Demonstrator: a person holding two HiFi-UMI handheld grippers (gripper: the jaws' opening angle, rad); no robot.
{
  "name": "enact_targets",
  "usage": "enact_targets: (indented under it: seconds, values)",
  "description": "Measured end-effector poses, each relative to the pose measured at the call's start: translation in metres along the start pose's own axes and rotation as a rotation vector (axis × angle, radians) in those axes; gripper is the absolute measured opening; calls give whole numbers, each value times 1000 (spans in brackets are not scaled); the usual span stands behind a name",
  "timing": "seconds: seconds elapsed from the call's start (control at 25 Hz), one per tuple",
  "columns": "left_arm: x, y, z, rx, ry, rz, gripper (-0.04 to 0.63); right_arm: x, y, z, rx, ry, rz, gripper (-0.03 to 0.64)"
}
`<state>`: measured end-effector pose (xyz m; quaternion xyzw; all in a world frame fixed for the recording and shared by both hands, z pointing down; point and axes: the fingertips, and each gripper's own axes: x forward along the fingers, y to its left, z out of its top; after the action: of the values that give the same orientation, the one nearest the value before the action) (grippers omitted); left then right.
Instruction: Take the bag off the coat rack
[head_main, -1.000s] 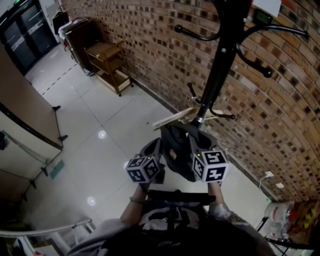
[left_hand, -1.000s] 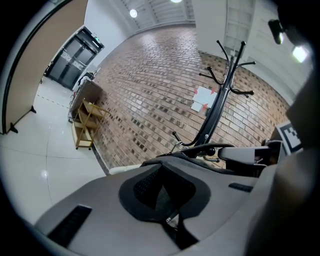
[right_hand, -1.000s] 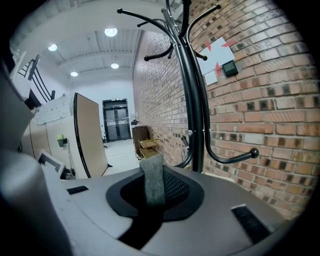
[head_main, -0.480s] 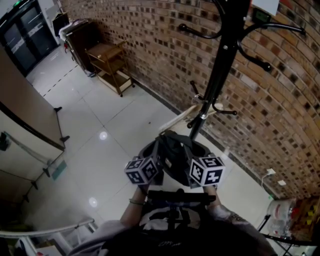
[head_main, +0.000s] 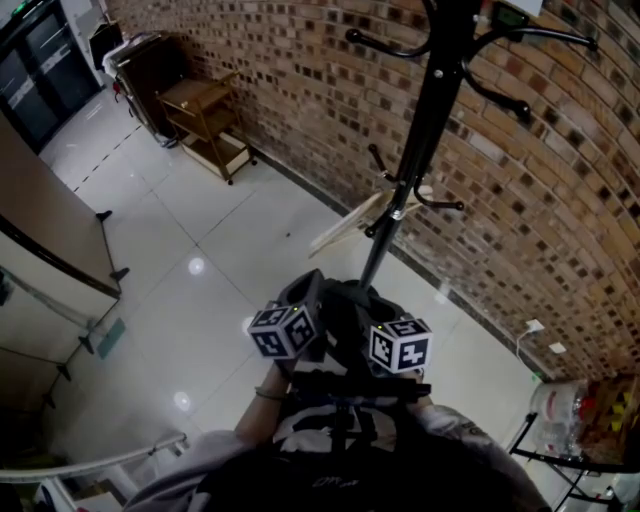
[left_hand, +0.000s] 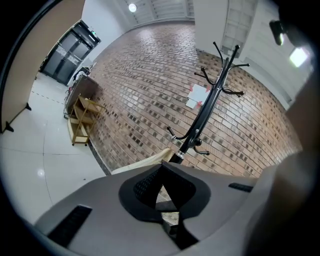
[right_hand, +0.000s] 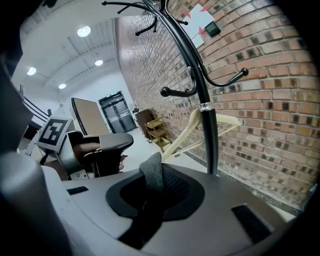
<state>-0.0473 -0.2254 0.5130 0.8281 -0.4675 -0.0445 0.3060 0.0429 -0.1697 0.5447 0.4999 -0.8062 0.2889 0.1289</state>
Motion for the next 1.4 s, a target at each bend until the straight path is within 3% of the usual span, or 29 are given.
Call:
enact_targets:
  seconds: [0.48,1.0,1.4]
  values:
    - [1,-14,-12,19,38,-33,6,-14,-22,-7,35,-18,-66,49]
    - [2,-17,-11,24,37,-40,6,-15,-23,1,33,-37,-71,49]
    - [4,-29,-8,87,37,-67,6,-13,-21,-2,30,-22,-67,49]
